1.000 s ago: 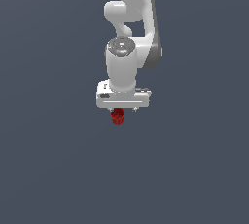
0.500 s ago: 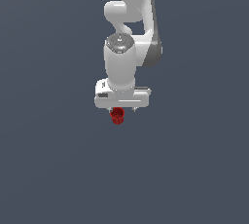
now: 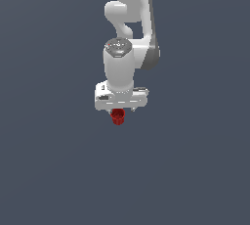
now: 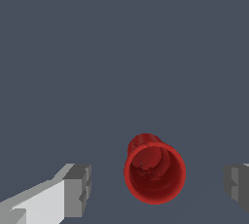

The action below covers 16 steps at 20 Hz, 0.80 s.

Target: Pick up the object and move it to a goal position.

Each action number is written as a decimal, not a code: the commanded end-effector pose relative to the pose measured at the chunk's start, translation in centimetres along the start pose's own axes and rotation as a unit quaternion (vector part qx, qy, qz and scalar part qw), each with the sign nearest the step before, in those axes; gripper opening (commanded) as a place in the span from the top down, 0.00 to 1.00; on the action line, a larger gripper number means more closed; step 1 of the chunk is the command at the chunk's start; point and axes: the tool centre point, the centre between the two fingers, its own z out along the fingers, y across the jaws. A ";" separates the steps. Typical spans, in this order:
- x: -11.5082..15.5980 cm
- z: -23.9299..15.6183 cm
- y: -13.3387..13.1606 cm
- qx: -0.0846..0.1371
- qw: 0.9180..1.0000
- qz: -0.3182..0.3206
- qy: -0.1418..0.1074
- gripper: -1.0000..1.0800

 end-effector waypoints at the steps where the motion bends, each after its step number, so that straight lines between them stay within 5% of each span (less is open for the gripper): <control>1: -0.5 0.7 0.2 0.000 1.000 -0.018 -0.001 0.04; 16: -3.7 5.1 1.5 0.000 0.989 -0.145 -0.009 0.04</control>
